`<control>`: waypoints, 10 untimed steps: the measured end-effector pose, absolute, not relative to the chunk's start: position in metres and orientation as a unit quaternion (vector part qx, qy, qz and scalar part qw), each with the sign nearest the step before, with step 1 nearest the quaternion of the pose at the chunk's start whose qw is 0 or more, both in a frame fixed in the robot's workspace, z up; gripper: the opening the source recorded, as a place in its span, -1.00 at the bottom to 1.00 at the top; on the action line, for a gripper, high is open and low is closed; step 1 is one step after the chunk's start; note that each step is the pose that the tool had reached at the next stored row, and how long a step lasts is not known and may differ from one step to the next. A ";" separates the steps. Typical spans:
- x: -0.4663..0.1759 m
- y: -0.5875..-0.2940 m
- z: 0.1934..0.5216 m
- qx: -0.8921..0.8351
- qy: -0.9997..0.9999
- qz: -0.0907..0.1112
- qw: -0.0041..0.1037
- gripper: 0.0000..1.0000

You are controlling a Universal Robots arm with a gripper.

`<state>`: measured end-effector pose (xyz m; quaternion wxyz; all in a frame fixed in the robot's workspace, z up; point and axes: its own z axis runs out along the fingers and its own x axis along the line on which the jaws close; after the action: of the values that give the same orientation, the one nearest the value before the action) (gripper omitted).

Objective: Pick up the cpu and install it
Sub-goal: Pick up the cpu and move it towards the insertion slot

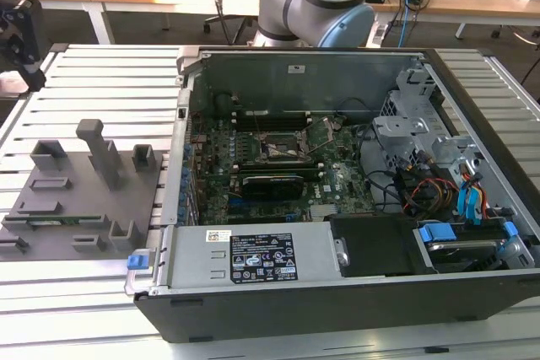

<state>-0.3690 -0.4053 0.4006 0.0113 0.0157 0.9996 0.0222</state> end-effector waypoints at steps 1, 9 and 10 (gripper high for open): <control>-0.367 -0.405 0.401 0.016 1.000 0.022 0.011 0.09; -0.353 -0.405 0.401 0.016 1.000 0.022 0.011 0.09; -0.351 -0.405 0.401 0.016 1.000 0.022 0.011 0.09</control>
<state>-0.3513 -0.4053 0.4006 0.0113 0.0157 0.9996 0.0222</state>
